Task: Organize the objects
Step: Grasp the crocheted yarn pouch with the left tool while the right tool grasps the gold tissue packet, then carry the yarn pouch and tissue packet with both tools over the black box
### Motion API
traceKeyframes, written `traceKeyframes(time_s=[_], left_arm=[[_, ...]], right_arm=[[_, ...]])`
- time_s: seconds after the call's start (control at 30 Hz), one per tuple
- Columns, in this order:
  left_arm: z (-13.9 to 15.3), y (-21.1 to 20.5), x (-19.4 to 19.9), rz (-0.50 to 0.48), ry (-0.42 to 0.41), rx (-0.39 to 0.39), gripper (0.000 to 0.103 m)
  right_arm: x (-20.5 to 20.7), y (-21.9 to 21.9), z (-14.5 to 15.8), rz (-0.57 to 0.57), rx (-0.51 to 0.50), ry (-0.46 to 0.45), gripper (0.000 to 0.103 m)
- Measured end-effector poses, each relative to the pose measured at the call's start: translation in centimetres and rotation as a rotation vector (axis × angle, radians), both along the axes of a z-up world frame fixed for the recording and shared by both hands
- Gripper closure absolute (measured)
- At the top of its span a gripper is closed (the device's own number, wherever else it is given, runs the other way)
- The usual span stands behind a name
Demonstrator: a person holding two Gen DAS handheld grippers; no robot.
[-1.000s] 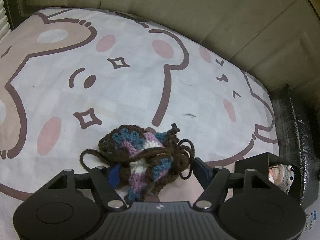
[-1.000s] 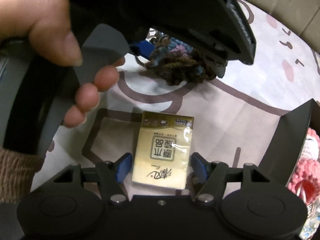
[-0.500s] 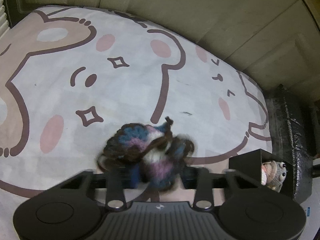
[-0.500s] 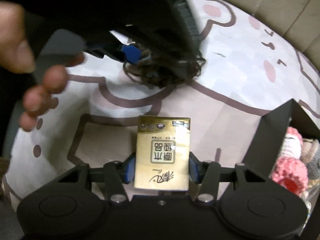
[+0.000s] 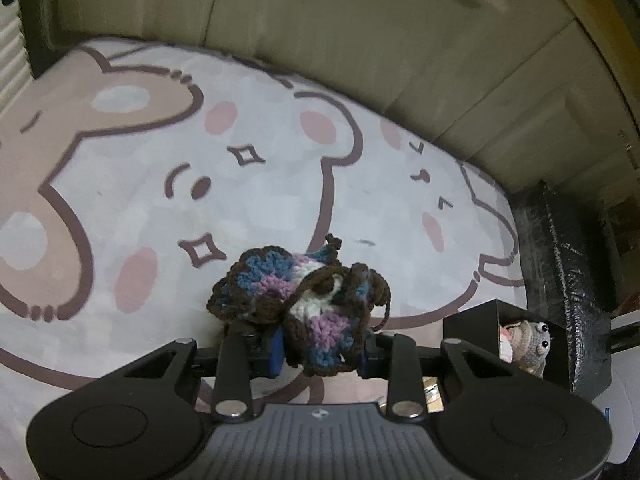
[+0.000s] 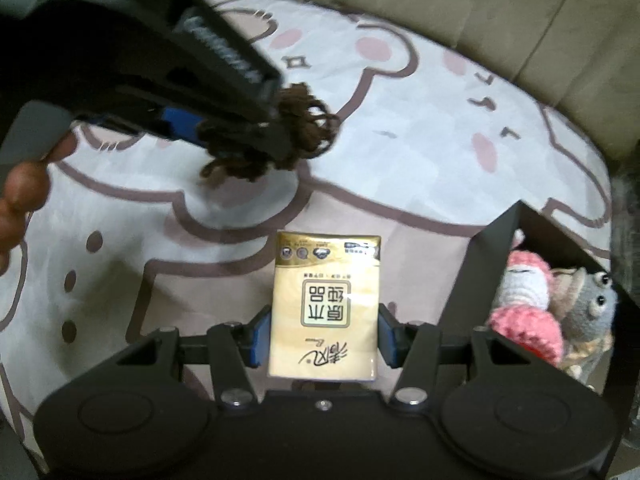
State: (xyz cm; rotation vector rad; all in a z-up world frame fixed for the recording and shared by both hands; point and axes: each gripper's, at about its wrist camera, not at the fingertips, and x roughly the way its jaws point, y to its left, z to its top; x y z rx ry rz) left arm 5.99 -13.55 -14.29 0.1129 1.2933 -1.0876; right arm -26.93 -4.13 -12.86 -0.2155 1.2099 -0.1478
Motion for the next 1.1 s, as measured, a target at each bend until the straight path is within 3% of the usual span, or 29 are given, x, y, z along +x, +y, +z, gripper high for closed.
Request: traceKeyframes(time_s=[0.27, 0.8, 1.1], left_arm=[[2.7, 2.3, 0.8, 0.004, -0.091, -0.038, 0.070], [7.6, 5.8, -0.9, -0.082, -0.375, -0.072, 0.069], [9.3, 7.4, -2.0, -0.093, -0.449, -0.096, 0.069]], right_arm=[[-0.2, -0.3, 2.9, -0.050, -0.003, -0.129, 0.050], [-2.4, -0.4, 7.9, -0.128, 0.010, -0.315, 0.050], [-3.9, -0.5, 9.9, -0.156, 0.007, -0.391, 0.050]])
